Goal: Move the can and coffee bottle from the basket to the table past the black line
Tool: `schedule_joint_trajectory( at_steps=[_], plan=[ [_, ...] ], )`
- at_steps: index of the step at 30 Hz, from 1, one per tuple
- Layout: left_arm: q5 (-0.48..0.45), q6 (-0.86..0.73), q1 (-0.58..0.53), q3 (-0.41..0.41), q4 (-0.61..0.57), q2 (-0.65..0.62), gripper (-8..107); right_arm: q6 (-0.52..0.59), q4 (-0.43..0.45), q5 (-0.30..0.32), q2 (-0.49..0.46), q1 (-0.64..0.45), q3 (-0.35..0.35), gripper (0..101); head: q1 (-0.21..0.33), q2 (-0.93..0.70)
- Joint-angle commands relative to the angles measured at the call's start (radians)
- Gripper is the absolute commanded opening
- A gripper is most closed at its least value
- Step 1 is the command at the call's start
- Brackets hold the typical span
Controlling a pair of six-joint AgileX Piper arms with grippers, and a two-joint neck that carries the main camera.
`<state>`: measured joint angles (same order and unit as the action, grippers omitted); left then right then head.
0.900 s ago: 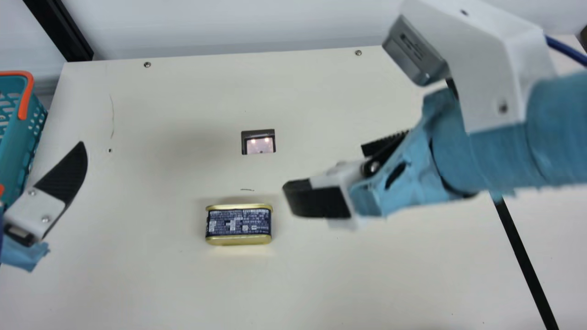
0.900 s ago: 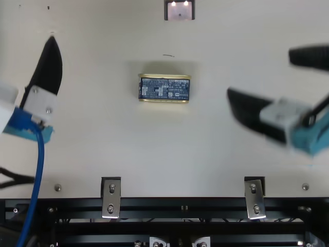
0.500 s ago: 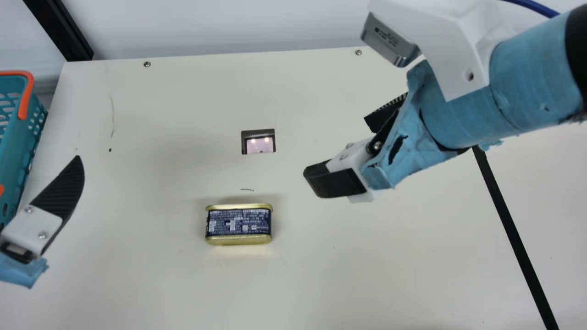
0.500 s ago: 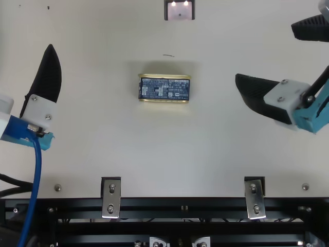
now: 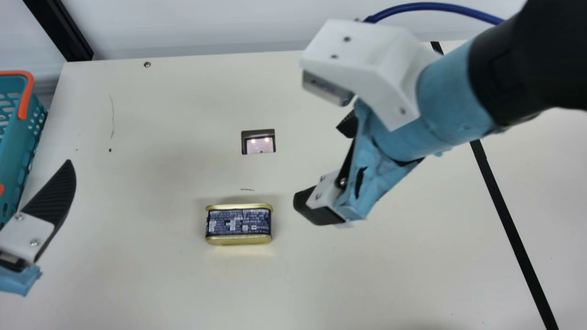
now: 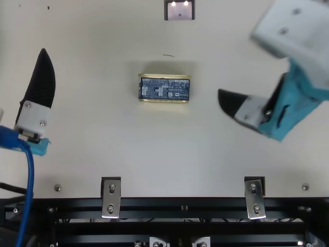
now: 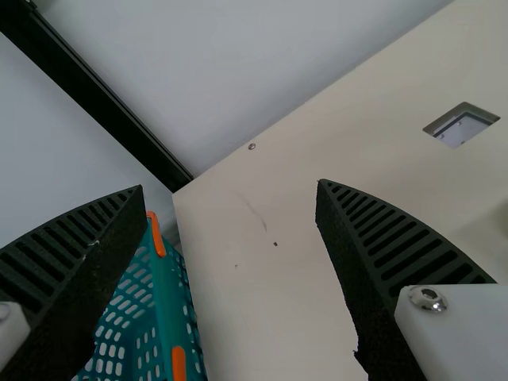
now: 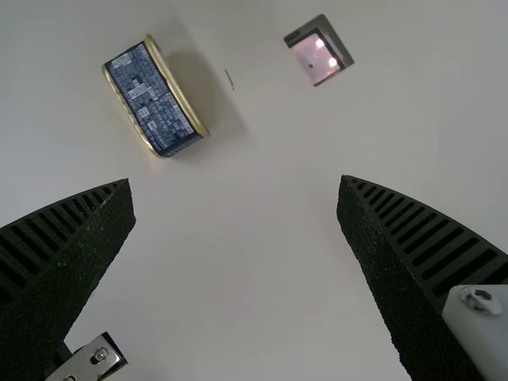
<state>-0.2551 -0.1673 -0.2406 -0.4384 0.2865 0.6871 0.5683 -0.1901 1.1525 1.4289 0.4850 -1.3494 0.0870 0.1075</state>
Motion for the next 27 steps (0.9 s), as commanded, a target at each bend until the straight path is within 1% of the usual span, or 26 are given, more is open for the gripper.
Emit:
schedule_joint_trajectory(
  at_steps=[1,10,11,14,20,27],
  plan=[
    [0.002,0.025,0.006,0.023,-0.006,-0.035,90,0.0,0.016,-0.01,0.019,0.053,-0.008,101,0.009,0.001],
    [0.001,0.123,0.05,0.157,-0.058,-0.2,90,-0.008,0.067,-0.038,0.124,0.211,-0.061,101,0.009,0.001],
    [0.005,0.109,0.042,0.128,-0.052,-0.164,90,-0.006,0.073,-0.04,0.136,0.226,-0.067,101,0.009,0.001],
    [0.0,0.122,0.049,0.158,-0.056,-0.199,90,0.001,0.09,-0.046,0.17,0.269,-0.083,101,0.009,0.001],
    [-0.001,0.122,0.049,0.158,-0.055,-0.201,90,0.015,0.135,-0.067,0.238,0.335,-0.105,101,0.009,0.001],
    [-0.001,0.122,0.049,0.158,-0.055,-0.201,90,0.024,0.173,-0.094,0.316,0.37,-0.119,101,0.009,0.001]
  ],
)
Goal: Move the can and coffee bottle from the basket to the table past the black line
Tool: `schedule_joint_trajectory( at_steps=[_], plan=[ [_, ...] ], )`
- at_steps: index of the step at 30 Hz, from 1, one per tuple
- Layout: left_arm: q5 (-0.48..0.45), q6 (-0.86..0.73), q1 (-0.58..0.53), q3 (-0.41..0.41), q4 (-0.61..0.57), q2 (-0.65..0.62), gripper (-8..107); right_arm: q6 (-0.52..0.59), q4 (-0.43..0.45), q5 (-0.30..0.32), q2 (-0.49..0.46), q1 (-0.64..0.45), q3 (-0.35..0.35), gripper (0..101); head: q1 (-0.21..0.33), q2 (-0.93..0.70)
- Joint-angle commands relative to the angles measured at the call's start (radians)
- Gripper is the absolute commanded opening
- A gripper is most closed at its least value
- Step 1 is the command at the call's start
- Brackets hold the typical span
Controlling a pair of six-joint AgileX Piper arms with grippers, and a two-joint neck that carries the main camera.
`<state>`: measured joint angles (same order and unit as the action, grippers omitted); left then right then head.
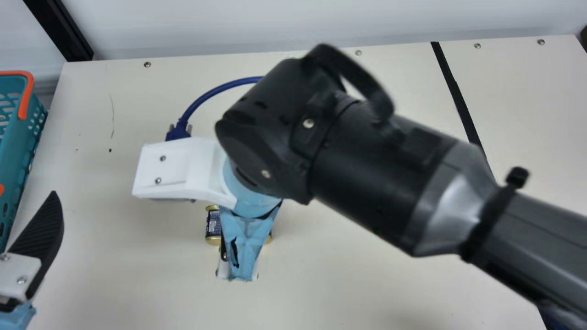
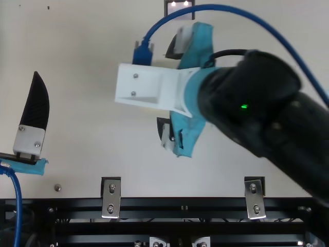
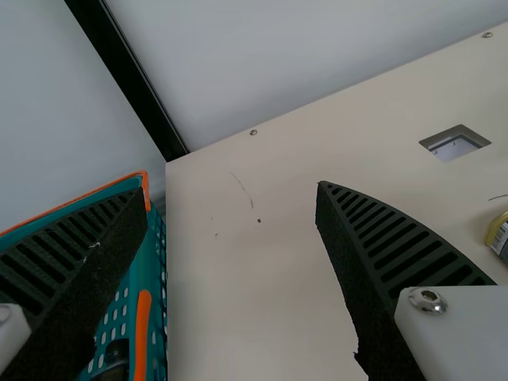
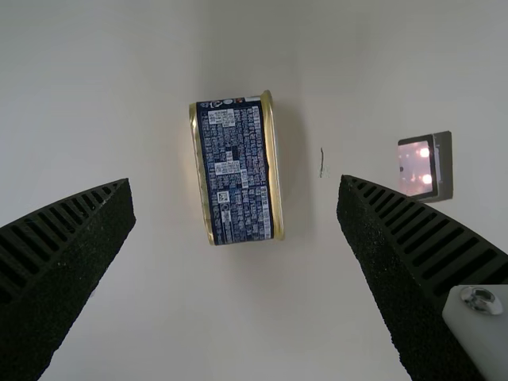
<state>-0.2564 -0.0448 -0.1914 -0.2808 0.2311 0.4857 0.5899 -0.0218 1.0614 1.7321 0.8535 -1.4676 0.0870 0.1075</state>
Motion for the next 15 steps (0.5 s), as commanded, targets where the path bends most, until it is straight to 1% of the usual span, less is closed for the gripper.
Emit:
schedule_joint_trajectory(
  at_steps=[1,7,15],
  plan=[
    [0.0,0.0,0.0,0.0,0.0,0.0,90,0.005,0.009,-0.007,0.024,0.003,-0.002,101,0.009,0.001],
    [0.0,0.0,0.0,0.0,0.0,0.0,90,0.025,0.017,-0.031,0.083,0.001,-0.008,101,0.009,0.001],
    [0.0,0.0,0.0,0.0,0.0,0.0,90,0.062,-0.015,-0.04,0.161,-0.018,-0.035,101,0.009,0.001]
  ],
)
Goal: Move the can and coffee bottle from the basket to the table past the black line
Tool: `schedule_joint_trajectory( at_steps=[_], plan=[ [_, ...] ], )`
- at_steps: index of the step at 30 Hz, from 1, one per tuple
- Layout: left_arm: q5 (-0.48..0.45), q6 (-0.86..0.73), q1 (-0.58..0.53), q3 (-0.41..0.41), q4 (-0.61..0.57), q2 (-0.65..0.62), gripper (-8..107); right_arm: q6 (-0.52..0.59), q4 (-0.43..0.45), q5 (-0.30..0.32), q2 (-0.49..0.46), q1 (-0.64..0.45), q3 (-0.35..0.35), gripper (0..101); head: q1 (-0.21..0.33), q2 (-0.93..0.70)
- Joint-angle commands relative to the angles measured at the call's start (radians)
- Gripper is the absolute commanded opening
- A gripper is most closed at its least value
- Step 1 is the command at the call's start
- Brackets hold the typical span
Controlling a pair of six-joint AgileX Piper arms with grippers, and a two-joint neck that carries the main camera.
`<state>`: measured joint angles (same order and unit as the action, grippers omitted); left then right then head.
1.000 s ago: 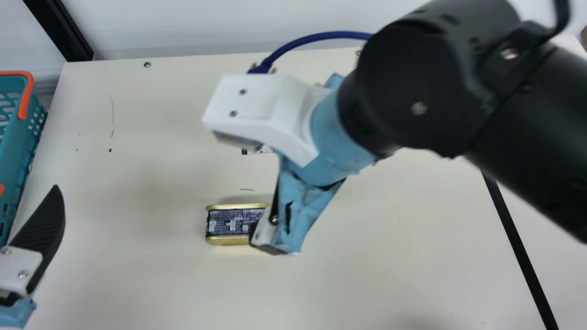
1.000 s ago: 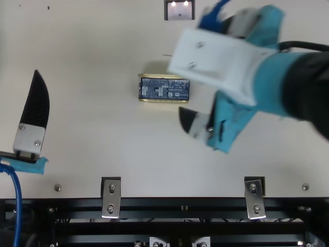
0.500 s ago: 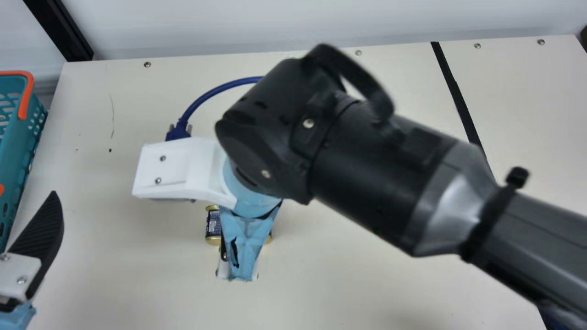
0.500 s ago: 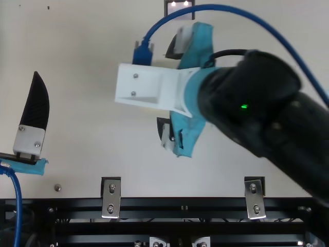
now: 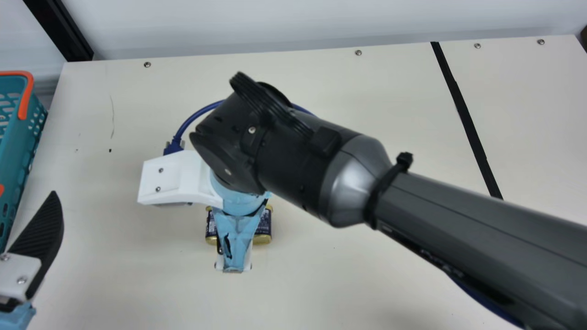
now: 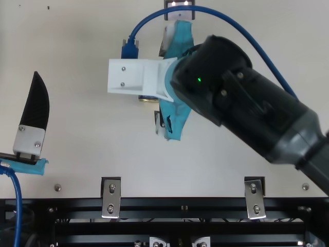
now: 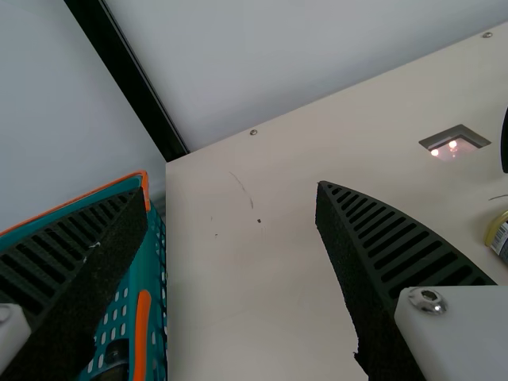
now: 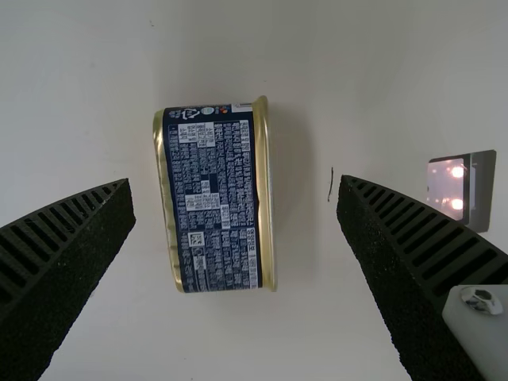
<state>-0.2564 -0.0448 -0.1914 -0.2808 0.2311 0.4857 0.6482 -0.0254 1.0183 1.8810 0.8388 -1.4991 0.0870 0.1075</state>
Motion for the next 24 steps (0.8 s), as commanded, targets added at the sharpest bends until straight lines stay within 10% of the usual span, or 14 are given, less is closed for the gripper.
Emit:
schedule_joint_trajectory(
  at_steps=[1,11,13,14,24],
  plan=[
    [0.0,0.0,0.0,0.0,0.0,0.0,90,0.009,-0.016,0.003,0.021,-0.007,-0.006,101,0.009,0.001],
    [0.0,0.0,0.0,0.0,0.0,0.0,90,0.027,-0.047,-0.004,0.086,-0.033,-0.031,101,0.009,0.001],
    [0.0,0.0,0.0,0.0,0.0,0.0,90,0.026,-0.051,-0.005,0.092,-0.038,-0.033,14,0.009,0.001],
    [0.0,0.0,0.0,0.0,0.0,0.0,90,0.025,-0.053,-0.007,0.093,-0.04,-0.033,0,0.009,0.001],
    [0.0,0.0,0.0,0.0,0.0,0.0,90,-0.031,-0.071,-0.03,0.021,-0.081,0.013,0,0.009,0.001]
  ],
)
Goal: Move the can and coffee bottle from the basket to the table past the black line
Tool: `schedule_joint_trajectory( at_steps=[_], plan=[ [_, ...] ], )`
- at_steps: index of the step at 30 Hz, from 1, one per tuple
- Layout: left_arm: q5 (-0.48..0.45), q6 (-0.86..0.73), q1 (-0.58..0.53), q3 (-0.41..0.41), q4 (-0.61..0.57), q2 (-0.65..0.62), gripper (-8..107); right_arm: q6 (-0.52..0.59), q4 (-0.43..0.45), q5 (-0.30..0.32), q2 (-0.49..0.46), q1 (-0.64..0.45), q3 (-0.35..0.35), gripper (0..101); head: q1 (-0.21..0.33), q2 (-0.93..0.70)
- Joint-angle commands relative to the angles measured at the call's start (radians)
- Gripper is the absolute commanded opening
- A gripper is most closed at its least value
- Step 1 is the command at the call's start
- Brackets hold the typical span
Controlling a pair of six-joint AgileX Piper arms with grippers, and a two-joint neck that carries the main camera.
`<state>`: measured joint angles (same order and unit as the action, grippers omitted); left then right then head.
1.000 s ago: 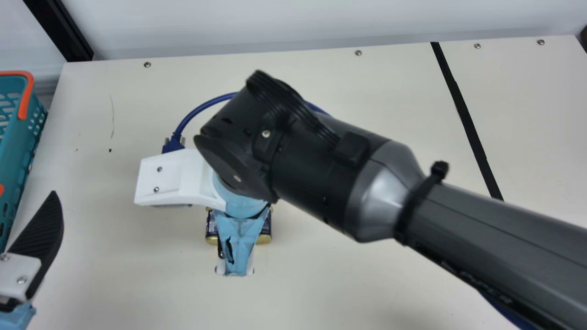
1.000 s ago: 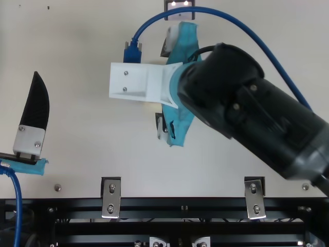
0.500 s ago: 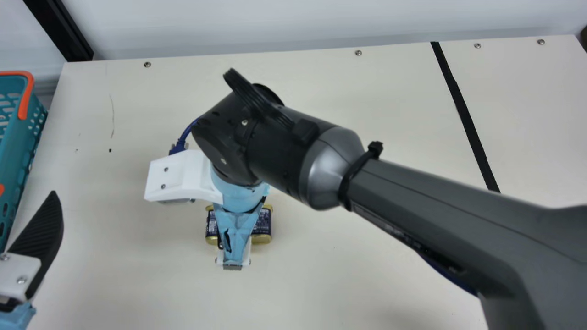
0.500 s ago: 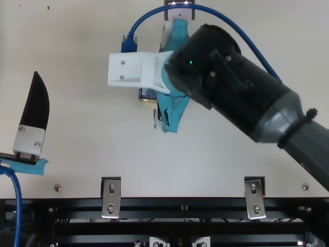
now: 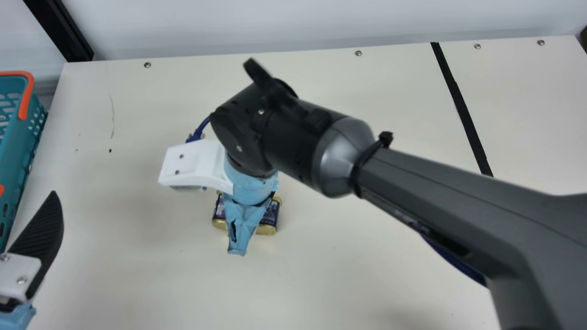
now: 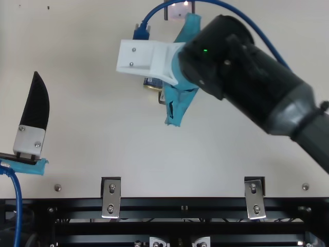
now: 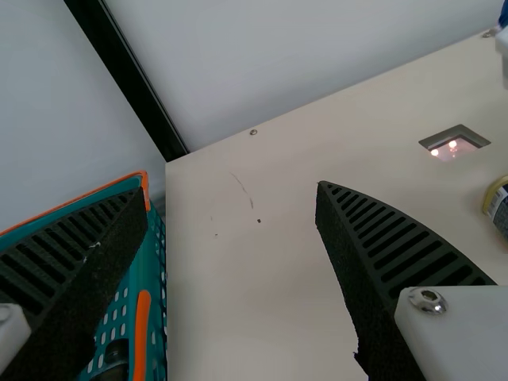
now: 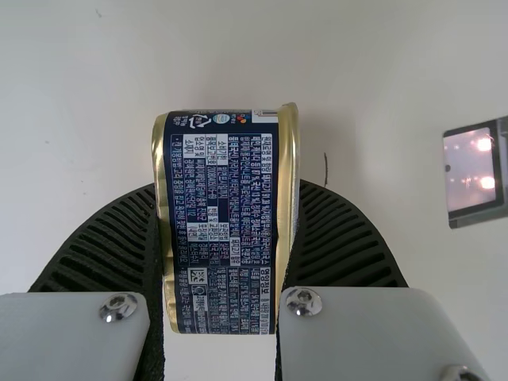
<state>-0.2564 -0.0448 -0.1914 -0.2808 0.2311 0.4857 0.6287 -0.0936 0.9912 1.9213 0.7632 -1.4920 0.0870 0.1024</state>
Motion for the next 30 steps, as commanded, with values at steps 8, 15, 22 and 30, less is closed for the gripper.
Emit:
schedule_joint_trajectory(
  at_steps=[8,15,22,30],
  plan=[
    [0.0,0.0,0.0,0.0,0.0,0.0,90,-0.104,-0.031,0.025,-0.157,-0.1,0.087,0,-0.002,0.029],
    [0.0,0.0,0.0,0.0,0.0,0.0,90,-0.175,-0.028,0.022,-0.317,-0.282,0.226,0,-0.03,0.189],
    [0.0,0.0,0.0,0.0,0.0,0.0,90,-0.168,-0.039,0.012,-0.473,-0.554,0.358,0,-0.048,0.384],
    [0.0,0.0,0.0,0.0,0.0,0.0,90,-0.074,-0.068,0.03,-0.571,-0.923,0.425,0,-0.057,0.59]
  ],
)
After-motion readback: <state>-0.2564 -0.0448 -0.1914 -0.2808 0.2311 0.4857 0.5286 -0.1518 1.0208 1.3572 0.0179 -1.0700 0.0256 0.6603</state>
